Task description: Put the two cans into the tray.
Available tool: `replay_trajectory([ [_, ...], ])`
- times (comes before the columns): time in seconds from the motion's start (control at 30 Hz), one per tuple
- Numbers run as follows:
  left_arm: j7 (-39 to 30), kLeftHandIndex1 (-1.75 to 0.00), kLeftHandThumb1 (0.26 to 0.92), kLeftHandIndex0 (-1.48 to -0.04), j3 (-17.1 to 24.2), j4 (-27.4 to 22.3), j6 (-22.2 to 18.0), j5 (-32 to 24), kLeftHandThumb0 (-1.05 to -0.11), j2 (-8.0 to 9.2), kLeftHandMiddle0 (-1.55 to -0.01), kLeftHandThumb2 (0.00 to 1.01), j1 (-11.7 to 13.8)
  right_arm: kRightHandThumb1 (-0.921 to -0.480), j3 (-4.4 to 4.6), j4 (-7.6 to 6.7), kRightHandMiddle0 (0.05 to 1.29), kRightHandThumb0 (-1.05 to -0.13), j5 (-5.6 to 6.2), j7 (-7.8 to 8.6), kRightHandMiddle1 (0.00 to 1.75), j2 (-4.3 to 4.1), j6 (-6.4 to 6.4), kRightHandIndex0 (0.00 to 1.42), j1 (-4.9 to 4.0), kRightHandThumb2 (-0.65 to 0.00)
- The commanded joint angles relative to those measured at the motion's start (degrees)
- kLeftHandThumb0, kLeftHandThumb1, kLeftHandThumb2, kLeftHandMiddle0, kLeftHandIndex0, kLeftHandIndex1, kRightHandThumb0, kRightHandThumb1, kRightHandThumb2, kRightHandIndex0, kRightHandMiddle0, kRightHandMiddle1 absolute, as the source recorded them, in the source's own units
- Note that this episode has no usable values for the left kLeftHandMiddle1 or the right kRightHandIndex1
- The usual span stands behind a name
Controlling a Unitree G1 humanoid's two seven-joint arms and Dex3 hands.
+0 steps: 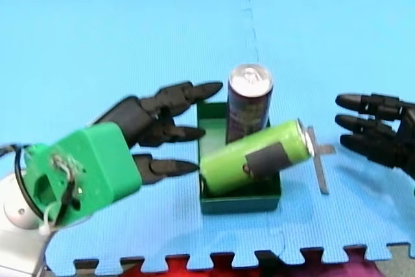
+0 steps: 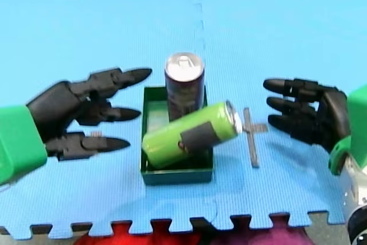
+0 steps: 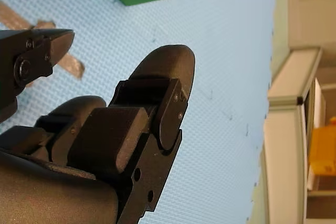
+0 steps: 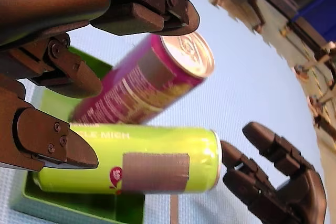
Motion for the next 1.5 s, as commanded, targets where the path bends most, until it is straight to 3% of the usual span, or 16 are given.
replay_trajectory([
  [0.0,1.78,-0.04,0.844,-0.37,1.00,-2.37,1.80,0.27,-1.048,-0.49,-0.67,0.00,1.39,-0.828,0.02,-0.28,1.10,-0.608,-0.04,-0.11,0.00,-0.42,0.17,0.68,-0.08,-0.001],
  [0.13,5.66,-0.04,0.838,-0.40,1.84,-4.18,2.57,1.65,-1.048,-1.68,-0.70,0.00,3.33,-0.831,0.13,-0.29,1.10,-0.605,-0.11,-0.38,0.00,-0.44,0.20,0.67,-0.05,-0.001],
  [0.3,7.85,-0.04,0.818,-0.43,4.51,-3.24,-0.69,0.63,-1.048,-2.38,-0.77,0.00,5.76,-0.832,0.30,-0.43,1.10,-0.606,-0.17,-0.56,0.00,-0.33,0.28,0.66,-0.08,-0.001],
  [0.37,8.82,-0.03,0.813,-0.45,6.05,1.24,-5.43,-0.94,-1.048,-3.75,-0.82,0.00,6.62,-0.832,0.35,-0.50,1.10,-0.605,-0.15,-0.57,0.00,-0.27,0.30,0.65,-0.04,-0.001],
  [0.43,9.11,-0.04,0.808,-0.47,7.51,8.46,-12.74,-2.97,-1.048,-5.19,-0.87,0.00,6.90,-0.832,0.41,-0.55,1.10,-0.604,-0.14,-0.57,0.00,-0.23,0.32,0.65,0.00,0.000],
  [0.57,9.15,-0.04,0.795,-0.51,9.22,22.00,-26.10,-6.51,-1.048,-8.91,-0.93,0.00,5.94,-0.832,0.47,-0.55,1.10,-0.603,-0.06,-0.50,0.00,-0.28,0.38,0.64,0.02,0.000],
  [0.67,10.11,-0.03,0.774,-0.53,9.88,27.82,-30.82,-7.56,-1.048,-11.16,-0.97,0.00,5.47,-0.832,0.47,-0.54,1.10,-0.601,0.05,-0.33,0.00,-0.35,0.37,0.64,0.06,0.000],
  [0.73,11.10,-0.03,0.764,-0.55,10.82,33.80,-35.15,-8.51,-1.045,-13.35,-0.99,0.00,4.40,-0.832,0.44,-0.54,1.10,-0.600,0.13,-0.17,0.00,-0.40,0.34,0.64,0.10,0.000],
  [0.8,9.23,-0.03,0.751,-0.58,12.92,43.69,-41.84,-11.14,-1.030,-14.98,-1.01,0.00,1.48,-0.832,0.42,-0.52,1.10,-0.598,0.19,-0.08,0.00,-0.42,0.28,0.63,0.16,0.000],
  [0.83,7.41,-0.02,0.737,-0.59,14.01,48.00,-44.48,-12.70,-1.012,-15.25,-1.02,0.00,0.11,-0.832,0.41,-0.51,1.10,-0.597,0.21,-0.05,0.00,-0.40,0.26,0.63,0.17,0.000],
  [0.9,5.57,-0.02,0.726,-0.60,15.02,51.48,-46.47,-14.33,-0.994,-15.42,-1.03,0.00,-0.86,-0.832,0.37,-0.47,1.10,-0.595,0.29,0.12,0.00,-0.37,0.25,0.63,0.16,0.000],
  [1.0,5.82,-0.01,0.722,-0.60,15.32,52.94,-46.74,-14.82,-0.986,-15.79,-1.04,0.00,-1.06,-0.830,0.26,-0.46,1.09,-0.591,0.52,0.59,0.00,-0.34,0.23,0.63,0.11,0.000],
  [1.2,7.98,0.00,0.755,-0.57,15.96,58.50,-51.26,-13.53,-1.016,-15.34,-1.02,0.01,-2.80,-0.828,0.31,-0.56,1.09,-0.588,0.57,0.72,0.00,-0.08,0.03,0.64,0.08,0.000],
  [1.47,6.68,0.00,0.775,-0.52,17.38,62.67,-55.55,-14.55,-1.022,-13.61,-1.01,0.01,-3.22,-0.826,0.33,-0.37,1.09,-0.595,0.43,0.57,0.00,-0.27,-0.25,0.64,0.30,0.000],
])
